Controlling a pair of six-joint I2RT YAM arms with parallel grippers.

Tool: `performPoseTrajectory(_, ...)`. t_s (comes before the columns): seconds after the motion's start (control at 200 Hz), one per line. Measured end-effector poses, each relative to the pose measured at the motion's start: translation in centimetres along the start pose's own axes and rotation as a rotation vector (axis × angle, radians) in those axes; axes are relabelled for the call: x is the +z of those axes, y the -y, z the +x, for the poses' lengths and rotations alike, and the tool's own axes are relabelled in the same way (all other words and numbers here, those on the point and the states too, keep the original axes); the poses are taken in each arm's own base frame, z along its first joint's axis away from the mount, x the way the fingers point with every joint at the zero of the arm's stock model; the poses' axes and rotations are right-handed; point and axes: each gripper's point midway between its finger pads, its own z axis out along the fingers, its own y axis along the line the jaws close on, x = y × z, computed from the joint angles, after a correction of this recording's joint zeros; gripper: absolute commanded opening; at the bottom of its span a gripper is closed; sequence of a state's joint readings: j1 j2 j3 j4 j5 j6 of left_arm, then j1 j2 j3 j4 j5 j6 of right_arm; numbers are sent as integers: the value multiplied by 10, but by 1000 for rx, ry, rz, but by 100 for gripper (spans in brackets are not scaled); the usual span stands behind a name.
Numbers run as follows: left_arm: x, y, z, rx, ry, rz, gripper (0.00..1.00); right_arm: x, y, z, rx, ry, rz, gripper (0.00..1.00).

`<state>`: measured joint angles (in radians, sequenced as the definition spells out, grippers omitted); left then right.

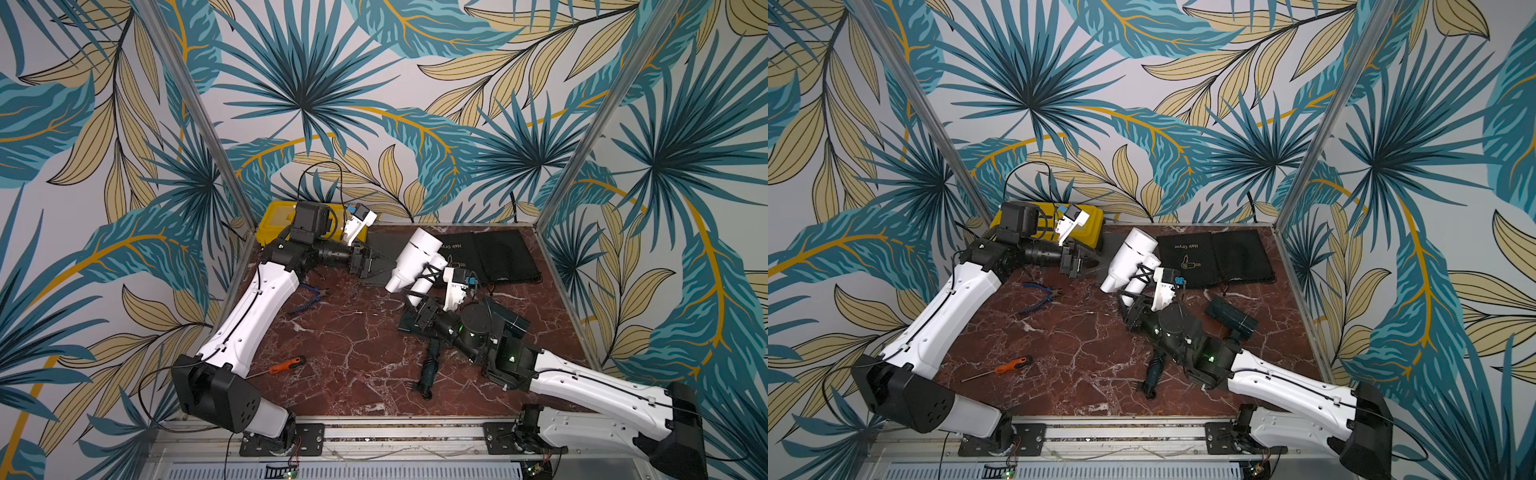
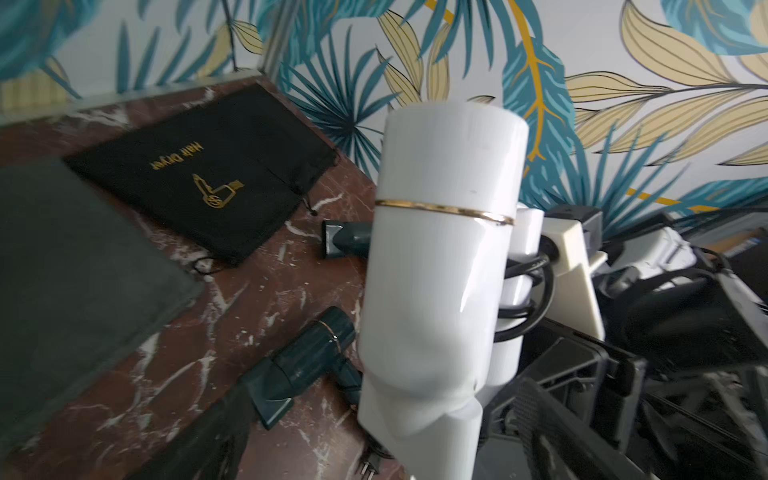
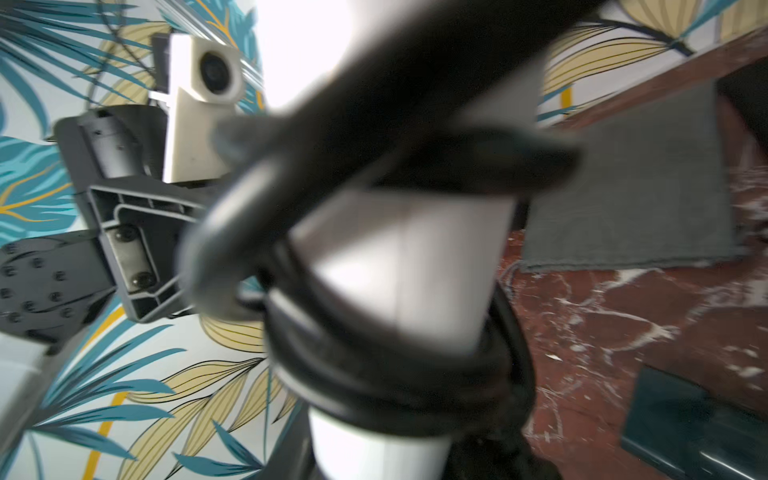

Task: Pack away hair dryers
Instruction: Adjust the hair dryer.

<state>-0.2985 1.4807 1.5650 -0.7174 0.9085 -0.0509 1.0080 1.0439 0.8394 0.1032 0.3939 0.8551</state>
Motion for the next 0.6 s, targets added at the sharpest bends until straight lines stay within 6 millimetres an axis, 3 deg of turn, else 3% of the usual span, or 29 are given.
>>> performPoseTrajectory(0.115, 2, -30, -6, 133, -16, -191, 99, -18, 23, -20, -44, 16, 147, 0)
performPoseTrajectory(0.22, 18, -64, 2, 209, -85, -308, 100, -42, 42, -40, -72, 49, 250, 0)
performPoseTrajectory(0.456, 98, -142, 65, 313, -383, -388, 100, -85, 75, -65, -112, 107, 389, 0)
performPoseTrajectory(0.511, 117, -158, 78, 334, -439, -390, 92, -90, 80, -66, -121, 108, 407, 0)
performPoseTrajectory(0.601, 142, -177, 93, 382, -508, -391, 87, -94, 86, -65, -139, 104, 433, 0)
